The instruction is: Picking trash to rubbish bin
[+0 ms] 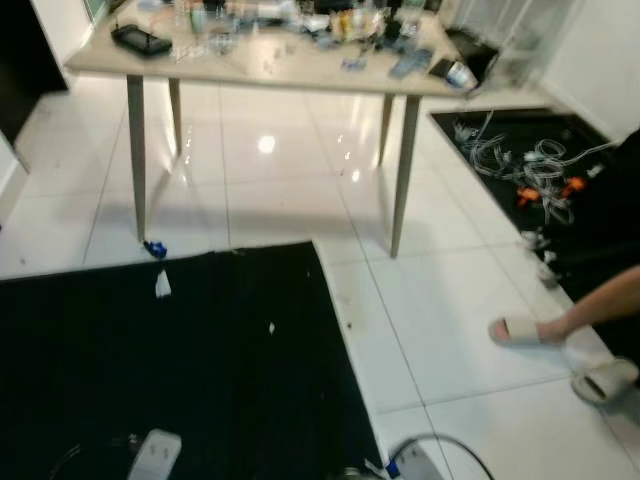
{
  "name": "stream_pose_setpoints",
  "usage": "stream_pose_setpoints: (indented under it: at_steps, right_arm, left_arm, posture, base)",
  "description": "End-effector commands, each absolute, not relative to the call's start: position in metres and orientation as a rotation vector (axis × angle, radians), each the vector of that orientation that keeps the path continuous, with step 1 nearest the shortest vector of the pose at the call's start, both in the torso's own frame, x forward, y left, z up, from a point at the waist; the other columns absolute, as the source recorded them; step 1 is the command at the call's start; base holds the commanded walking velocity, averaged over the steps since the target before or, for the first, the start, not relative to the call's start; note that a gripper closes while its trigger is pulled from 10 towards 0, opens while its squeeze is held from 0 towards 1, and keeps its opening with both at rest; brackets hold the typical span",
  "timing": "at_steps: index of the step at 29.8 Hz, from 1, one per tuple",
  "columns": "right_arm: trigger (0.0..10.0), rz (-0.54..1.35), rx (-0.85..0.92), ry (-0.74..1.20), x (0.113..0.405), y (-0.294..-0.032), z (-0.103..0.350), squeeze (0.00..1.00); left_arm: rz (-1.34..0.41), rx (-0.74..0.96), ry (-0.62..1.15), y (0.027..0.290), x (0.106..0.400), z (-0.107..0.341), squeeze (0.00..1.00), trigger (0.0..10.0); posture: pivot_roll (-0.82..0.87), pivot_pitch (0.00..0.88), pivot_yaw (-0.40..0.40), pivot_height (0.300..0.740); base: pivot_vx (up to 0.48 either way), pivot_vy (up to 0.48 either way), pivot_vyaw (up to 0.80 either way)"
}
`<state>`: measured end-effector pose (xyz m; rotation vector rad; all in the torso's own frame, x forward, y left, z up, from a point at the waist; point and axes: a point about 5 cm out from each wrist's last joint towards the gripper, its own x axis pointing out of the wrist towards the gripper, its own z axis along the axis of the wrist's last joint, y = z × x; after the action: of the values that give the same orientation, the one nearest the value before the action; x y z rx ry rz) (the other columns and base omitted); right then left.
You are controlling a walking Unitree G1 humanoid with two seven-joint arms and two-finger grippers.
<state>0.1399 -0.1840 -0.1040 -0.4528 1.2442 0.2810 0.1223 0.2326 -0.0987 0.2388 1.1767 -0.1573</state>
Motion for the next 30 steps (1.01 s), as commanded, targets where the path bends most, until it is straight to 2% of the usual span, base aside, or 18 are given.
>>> stream_pose_setpoints:
  at_steps: [1,6,21,30]
  right_arm:
    - [10.0,0.302,-0.427,1.238,0.140,-0.176,-0.105,0.00]
    - [10.0,0.312,-0.420,1.234,0.138,-0.179,-0.105,0.00]
    - [10.0,0.331,-0.421,1.235,0.140,-0.179,-0.104,0.00]
    - [10.0,0.333,-0.416,1.237,0.141,-0.178,-0.104,0.00]
  left_arm:
    - [-0.186,0.290,1.219,0.233,0.114,-0.102,0.00,10.0]
    - [-0.221,0.344,1.247,0.234,0.108,-0.103,0.00,10.0]
    - [-0.245,0.364,1.293,0.230,0.094,-0.108,0.00,10.0]
    - [-0.247,0.380,1.291,0.232,0.095,-0.107,0.00,10.0]
  posture:
    - [0.03,0.077,0.000,0.740]
    - [0.03,0.066,0.000,0.740]
    - [0.03,0.059,0.002,0.740]
    - [0.04,0.061,0.002,0.740]
  base:
    - [0.000,0.000,0.00]
    - [0.000,0.000,0.00]
    - [0.000,0.000,0.79]
    - [0.000,0.000,0.79]
